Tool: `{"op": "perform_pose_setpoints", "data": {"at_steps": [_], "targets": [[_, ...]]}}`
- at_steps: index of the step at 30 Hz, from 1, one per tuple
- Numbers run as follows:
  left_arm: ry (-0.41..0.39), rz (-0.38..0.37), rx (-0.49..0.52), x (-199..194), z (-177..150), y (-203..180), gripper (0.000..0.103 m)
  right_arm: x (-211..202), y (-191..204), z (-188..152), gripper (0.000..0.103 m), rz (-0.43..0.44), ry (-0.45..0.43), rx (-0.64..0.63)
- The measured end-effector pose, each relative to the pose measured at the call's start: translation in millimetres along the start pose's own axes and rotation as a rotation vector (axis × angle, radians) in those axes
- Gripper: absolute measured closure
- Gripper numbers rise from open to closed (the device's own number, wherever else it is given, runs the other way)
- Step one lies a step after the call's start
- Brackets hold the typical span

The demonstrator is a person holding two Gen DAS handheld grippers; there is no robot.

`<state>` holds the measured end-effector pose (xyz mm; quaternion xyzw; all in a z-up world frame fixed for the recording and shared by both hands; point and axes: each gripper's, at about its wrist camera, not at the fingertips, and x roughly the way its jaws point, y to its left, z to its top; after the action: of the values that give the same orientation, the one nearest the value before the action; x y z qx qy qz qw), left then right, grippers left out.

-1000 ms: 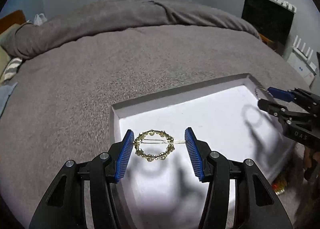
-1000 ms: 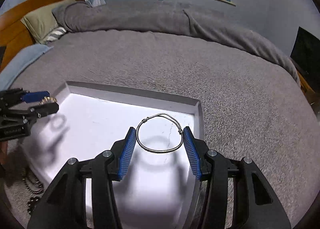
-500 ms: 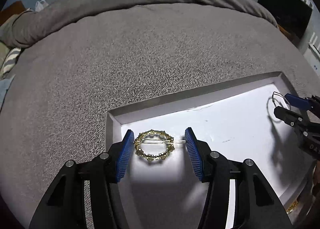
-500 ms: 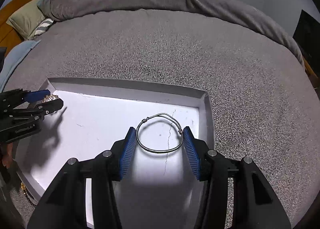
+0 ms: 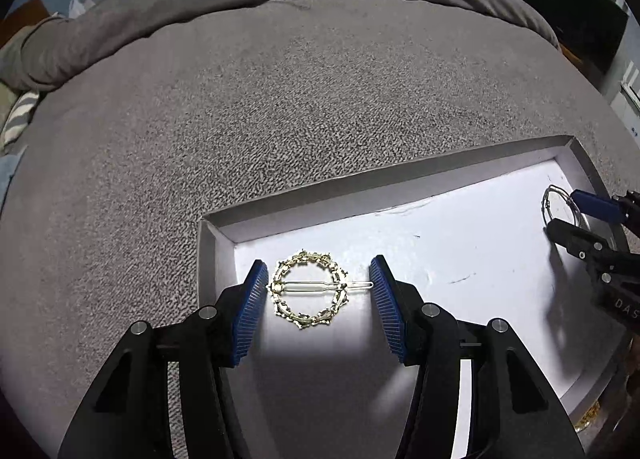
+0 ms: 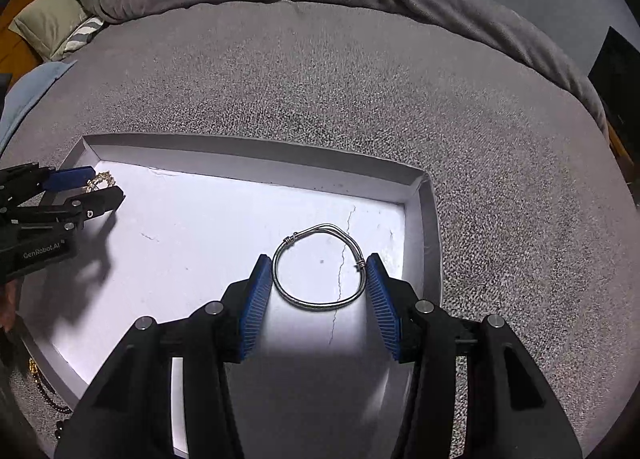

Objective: Organize jewelry
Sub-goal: 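Carry the gold clip with the left tool into the tray while the right carries the bangle in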

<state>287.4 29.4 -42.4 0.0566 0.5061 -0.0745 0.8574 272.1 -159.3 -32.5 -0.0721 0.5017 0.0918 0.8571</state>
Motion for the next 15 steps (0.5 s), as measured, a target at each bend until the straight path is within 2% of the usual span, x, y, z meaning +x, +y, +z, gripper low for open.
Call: {"op": "perform_pose_setpoints", "data": {"at_steps": [9,15], "targets": [[-0.005,0.004,0.005,0.2,0.0,-2.0,0.043,-1.1,1.4,-0.3,0.053,-0.001,-0.007,0.001],[-0.046,0.012,-0.006,-7.3,-4.0,-1.1,0.041,-8.3,2.2,-3.7,0.045,0.011,-0.047,0.000]]}}
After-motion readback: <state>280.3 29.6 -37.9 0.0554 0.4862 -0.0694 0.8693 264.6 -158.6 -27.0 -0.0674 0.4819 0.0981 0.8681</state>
